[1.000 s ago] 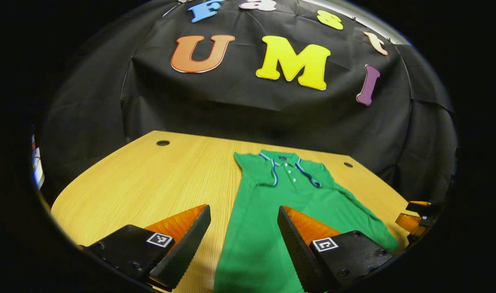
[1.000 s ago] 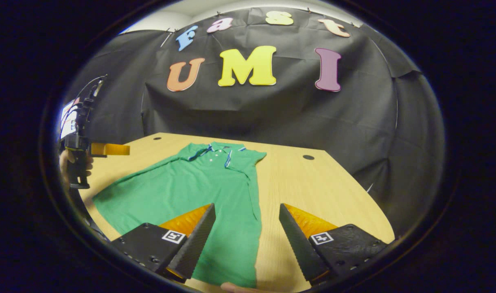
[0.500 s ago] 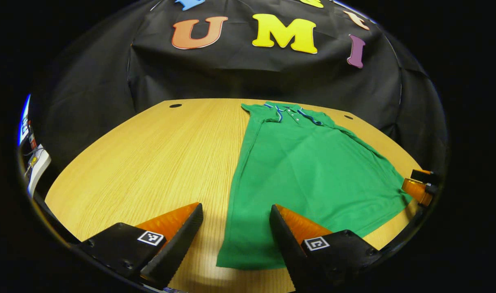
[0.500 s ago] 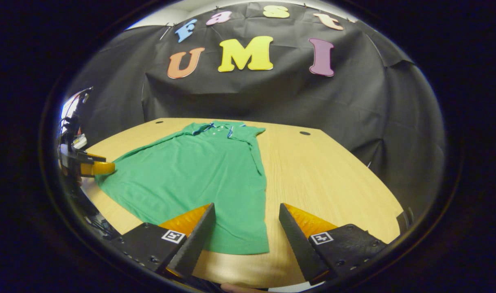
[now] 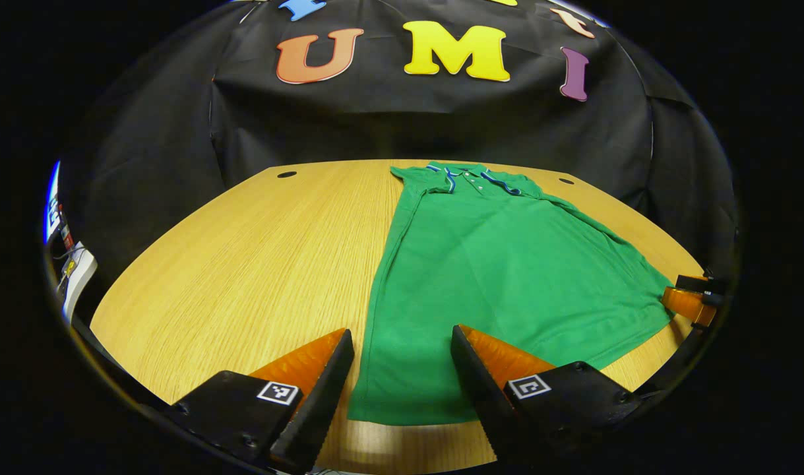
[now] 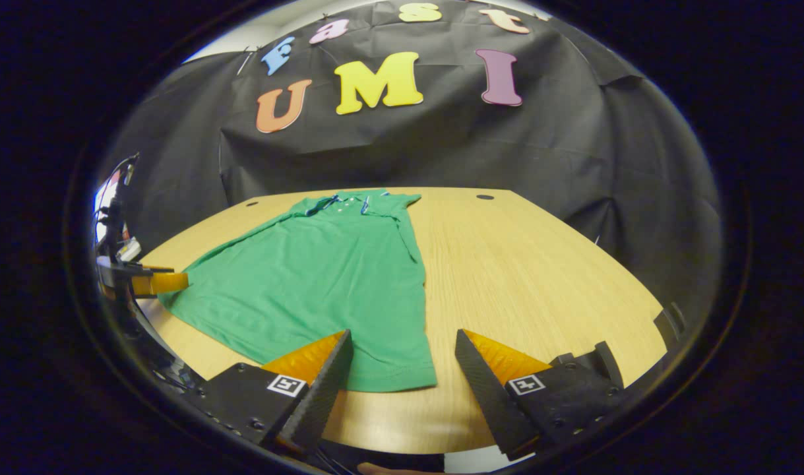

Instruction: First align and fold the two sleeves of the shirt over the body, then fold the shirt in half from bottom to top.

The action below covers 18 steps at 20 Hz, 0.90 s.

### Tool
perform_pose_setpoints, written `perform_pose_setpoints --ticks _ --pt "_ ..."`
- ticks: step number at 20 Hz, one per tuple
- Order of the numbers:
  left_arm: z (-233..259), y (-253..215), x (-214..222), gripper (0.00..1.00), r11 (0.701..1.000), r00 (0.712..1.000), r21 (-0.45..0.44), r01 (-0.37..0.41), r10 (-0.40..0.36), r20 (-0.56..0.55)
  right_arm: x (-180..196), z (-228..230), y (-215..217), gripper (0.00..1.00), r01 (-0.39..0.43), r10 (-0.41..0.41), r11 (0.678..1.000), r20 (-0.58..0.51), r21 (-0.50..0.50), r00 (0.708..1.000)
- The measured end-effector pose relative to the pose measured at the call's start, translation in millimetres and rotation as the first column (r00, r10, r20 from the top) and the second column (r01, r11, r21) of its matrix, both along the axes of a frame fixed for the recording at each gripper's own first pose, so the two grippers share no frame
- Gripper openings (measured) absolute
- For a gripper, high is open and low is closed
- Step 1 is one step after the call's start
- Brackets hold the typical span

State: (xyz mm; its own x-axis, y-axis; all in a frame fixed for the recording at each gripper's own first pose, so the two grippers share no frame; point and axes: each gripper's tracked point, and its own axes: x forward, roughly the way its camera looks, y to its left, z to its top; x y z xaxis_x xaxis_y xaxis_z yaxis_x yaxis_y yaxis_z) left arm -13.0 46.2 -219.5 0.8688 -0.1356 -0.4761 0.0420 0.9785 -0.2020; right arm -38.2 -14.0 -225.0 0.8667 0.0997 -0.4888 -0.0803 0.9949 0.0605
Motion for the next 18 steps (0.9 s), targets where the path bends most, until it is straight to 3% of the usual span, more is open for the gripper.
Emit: perform_pose_setpoints --ticks 3,5,6,7,8,9,10,11,12,18 --pt "-1 8 3 0.82 0.999 0.999 -0.014 -0.037 0.036 -0.012 10 -2 6 0.69 0.005 -0.005 1.0 -0.015 0.029 1.0" --pt "-2 10 4 0.74 0.999 0.999 0.028 -0.022 0.023 -0.024 15 -3 10 0.55 -0.001 0.004 0.997 -0.035 0.075 0.999" --pt "-4 7 10 0.71 0.999 1.0 0.044 -0.018 0.019 -0.023 20 -2 10 0.38 -0.004 0.008 0.995 -0.037 0.1 0.999" --pt "-3 6 15 0.63 0.999 1.0 0.046 -0.012 0.013 -0.019 22 -1 10 0.31 -0.009 0.015 0.992 -0.048 0.127 0.999" --pt "-2 5 18 0.59 0.999 1.0 0.039 -0.012 0.013 -0.017 26 -3 11 0.14 -0.013 0.023 0.987 -0.06 0.159 0.998" --pt "-2 3 22 0.49 1.0 1.0 0.026 -0.003 0.004 -0.011 29 -3 14 0.08 -0.027 0.04 0.984 -0.072 0.176 0.997" --pt "-1 4 24 0.4 1.0 1.0 0.021 -0.008 0.008 -0.008 31 -2 15 0.05 -0.045 0.059 0.984 -0.074 0.173 0.996" --pt "0 3 27 0.17 1.0 1.0 0.008 -0.009 0.009 -0.007 34 -1 15 0.05 -0.056 0.069 0.983 -0.073 0.173 0.995" --pt "0 0 30 0.12 1.0 1.0 -0.001 0.003 -0.003 -0.007 36 0 15 0.01 -0.066 0.08 0.983 -0.079 0.172 0.994" --pt "13 -5 48 0.08 0.998 0.998 0.013 0.062 -0.062 0.006 64 38 4 0.0 -0.077 0.076 0.987 0.016 0.14 0.997"
